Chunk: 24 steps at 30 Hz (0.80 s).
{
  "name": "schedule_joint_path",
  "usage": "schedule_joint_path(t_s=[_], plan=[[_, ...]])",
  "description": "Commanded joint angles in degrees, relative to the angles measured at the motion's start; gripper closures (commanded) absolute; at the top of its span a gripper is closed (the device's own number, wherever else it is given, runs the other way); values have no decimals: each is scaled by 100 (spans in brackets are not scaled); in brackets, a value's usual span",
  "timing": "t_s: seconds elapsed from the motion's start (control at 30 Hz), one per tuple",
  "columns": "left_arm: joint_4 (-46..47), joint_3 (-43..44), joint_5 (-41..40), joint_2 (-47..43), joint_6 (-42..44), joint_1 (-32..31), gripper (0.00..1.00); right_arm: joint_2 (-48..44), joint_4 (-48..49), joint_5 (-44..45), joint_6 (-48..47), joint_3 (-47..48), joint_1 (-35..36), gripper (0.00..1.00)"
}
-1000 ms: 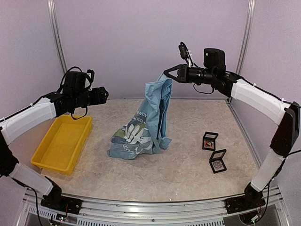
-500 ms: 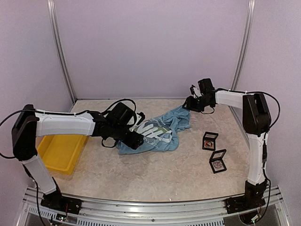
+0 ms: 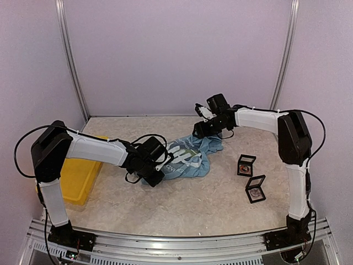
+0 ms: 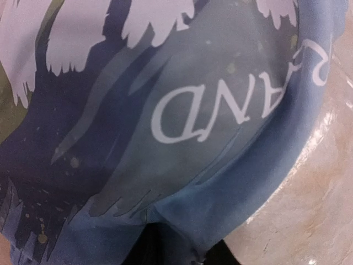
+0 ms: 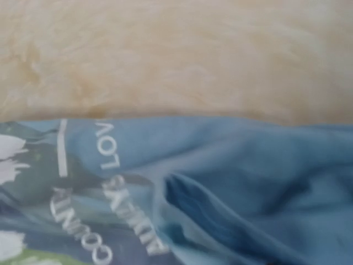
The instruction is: Pin the brooch onto the clothing
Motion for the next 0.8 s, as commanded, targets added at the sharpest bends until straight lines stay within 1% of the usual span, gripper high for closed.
schedule_joint_path(t_s=[0.0,0.03,0.1,0.17,0.2,0.23,0.27,0.33,0.37,0.43,0.53,0.6,0.7,0.77], plan=[[238,-68,-22,-212,35,10,96,678,-271,-61,-627,734,35,34],[298,-112,-7,-321,20,18,100,866,-405,-53,-793,981,71,34],[379,-169,35,-516,10,37,100,1212,-669,28,-909,1419,133,34],[376,-159,63,-623,7,66,100,1496,-949,46,-1105,1762,152,38],[354,-153,65,-657,8,78,100,1597,-1081,29,-1120,1905,149,44],[352,-151,79,-682,8,87,100,1652,-1178,4,-1115,1996,152,54],[359,-155,104,-717,-65,96,100,1643,-1215,-52,-1114,1983,147,61],[384,-169,138,-792,-167,122,100,1506,-1125,-206,-1114,1800,157,72],[399,-166,144,-837,-188,138,100,1402,-1058,-251,-1102,1706,156,79],[427,-152,111,-926,-221,194,100,1207,-988,-272,-1060,1634,153,100],[404,7,-217,-1063,-240,361,100,915,-1090,-215,-1033,1876,153,100],[346,313,-468,-1218,-205,590,100,673,-1207,-165,-1042,2179,126,100],[266,1165,-780,-1386,-63,927,100,246,-1208,-332,-1070,2700,31,100],[257,1744,-777,-1455,229,1079,100,-114,-1147,-488,-1021,2995,-53,100]])
